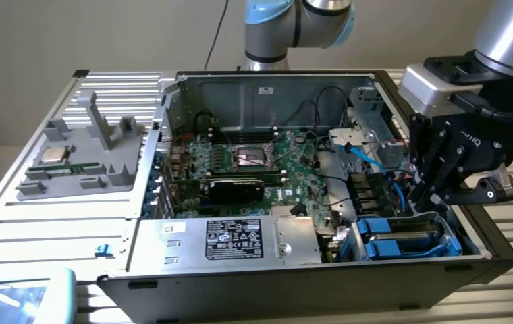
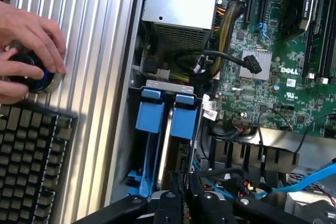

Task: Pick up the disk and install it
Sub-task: 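Insert the first disk wire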

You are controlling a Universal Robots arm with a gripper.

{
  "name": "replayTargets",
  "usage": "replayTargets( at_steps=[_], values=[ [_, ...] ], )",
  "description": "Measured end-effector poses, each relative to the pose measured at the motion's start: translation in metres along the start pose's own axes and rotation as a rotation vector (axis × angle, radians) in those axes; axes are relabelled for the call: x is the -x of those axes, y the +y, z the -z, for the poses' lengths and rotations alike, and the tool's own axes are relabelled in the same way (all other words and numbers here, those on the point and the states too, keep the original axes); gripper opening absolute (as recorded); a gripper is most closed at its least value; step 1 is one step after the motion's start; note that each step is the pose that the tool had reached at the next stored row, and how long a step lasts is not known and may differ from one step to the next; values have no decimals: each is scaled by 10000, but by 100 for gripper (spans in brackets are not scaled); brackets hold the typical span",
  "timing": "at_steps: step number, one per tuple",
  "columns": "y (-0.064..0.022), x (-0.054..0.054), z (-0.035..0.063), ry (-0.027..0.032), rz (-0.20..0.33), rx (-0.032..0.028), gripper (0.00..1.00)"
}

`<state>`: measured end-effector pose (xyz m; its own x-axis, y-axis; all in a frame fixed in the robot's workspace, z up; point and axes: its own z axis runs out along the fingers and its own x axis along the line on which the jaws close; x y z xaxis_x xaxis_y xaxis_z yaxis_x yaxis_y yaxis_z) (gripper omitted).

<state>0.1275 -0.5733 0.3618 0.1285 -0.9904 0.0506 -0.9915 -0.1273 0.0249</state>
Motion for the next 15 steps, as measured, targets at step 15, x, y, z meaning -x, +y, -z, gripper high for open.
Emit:
replayTargets(
  at_steps=[15],
  values=[
    [-18,10,3,-28,-1127,57,16]
  ],
)
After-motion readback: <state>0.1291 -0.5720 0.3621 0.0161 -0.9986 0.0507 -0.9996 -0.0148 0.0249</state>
